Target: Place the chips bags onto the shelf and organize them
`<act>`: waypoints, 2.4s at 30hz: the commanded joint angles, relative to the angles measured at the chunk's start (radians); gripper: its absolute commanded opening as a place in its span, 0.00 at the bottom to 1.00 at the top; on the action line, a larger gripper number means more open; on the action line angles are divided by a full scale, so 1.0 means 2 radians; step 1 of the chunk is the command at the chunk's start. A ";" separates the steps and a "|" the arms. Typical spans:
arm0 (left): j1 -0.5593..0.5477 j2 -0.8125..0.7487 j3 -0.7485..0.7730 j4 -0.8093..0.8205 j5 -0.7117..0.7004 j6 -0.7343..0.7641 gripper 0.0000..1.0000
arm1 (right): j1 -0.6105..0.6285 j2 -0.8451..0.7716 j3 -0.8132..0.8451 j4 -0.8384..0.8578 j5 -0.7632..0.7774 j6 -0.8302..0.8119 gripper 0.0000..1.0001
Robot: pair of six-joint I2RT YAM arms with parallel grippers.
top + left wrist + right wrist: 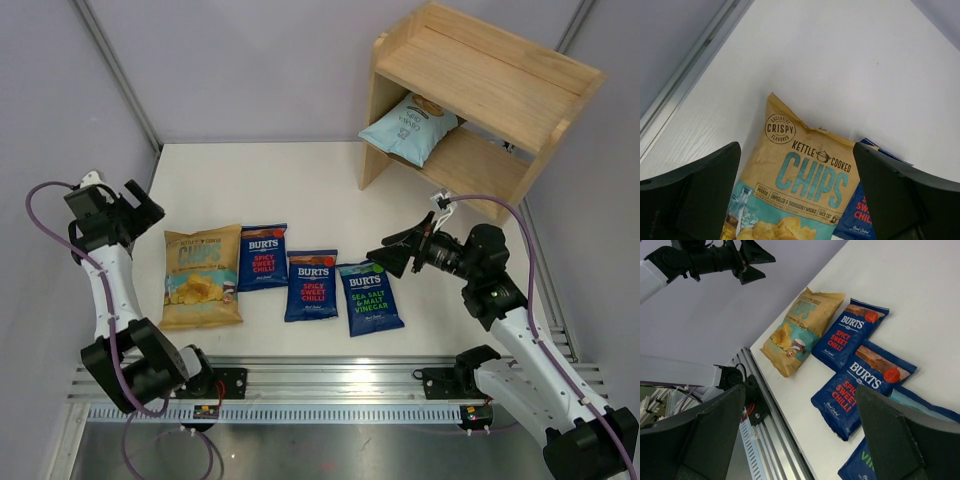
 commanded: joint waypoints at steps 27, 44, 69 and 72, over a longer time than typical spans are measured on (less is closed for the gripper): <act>0.060 0.316 0.059 -0.038 0.248 0.144 0.99 | 0.034 0.006 0.020 -0.011 -0.029 -0.009 0.99; 0.060 0.379 0.079 -0.042 0.361 0.149 0.56 | 0.042 0.012 0.023 -0.014 -0.032 -0.016 1.00; -0.037 0.055 0.065 0.082 0.254 -0.026 0.00 | 0.043 0.001 0.026 -0.043 0.041 -0.039 0.99; -0.078 0.014 0.078 0.075 0.257 -0.031 0.00 | 0.042 0.001 0.020 -0.027 0.043 -0.035 1.00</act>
